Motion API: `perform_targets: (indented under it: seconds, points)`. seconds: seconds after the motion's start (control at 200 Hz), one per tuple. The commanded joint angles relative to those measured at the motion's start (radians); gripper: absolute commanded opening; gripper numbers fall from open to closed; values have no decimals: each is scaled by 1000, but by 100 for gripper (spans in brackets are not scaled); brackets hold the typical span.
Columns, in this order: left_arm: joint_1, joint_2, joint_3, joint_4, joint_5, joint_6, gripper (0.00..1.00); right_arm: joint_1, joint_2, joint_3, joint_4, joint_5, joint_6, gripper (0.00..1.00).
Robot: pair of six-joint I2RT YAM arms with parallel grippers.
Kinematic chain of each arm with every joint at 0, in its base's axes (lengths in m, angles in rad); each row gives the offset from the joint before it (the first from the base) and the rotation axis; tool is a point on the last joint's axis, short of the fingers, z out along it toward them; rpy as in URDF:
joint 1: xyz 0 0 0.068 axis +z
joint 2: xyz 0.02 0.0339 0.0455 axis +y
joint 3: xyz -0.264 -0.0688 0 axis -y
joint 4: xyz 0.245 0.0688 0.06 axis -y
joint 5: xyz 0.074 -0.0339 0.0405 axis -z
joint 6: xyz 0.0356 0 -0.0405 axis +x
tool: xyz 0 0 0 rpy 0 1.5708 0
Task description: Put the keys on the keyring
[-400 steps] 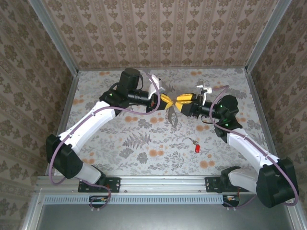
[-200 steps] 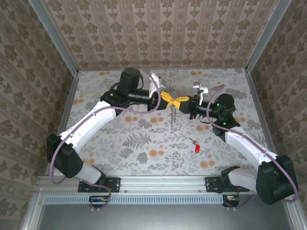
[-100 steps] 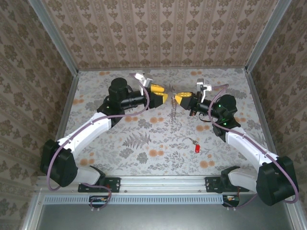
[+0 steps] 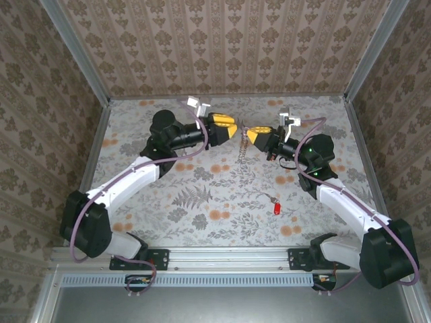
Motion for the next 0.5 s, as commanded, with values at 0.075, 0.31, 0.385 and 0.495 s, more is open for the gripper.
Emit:
perform_targets:
  seconds: [0.075, 0.31, 0.385, 0.495]
  points:
    - [-21, 29, 22, 65, 65, -37, 41, -4, 2, 29, 59, 14, 16, 0]
    - [-41, 46, 38, 61, 91, -32, 39, -4, 4, 26, 56, 14, 11, 0]
    - [-44, 48, 39, 62, 93, -33, 38, -4, 4, 23, 56, 15, 9, 0]
    - [-47, 50, 41, 63, 93, -31, 38, -3, 2, 22, 55, 16, 8, 0]
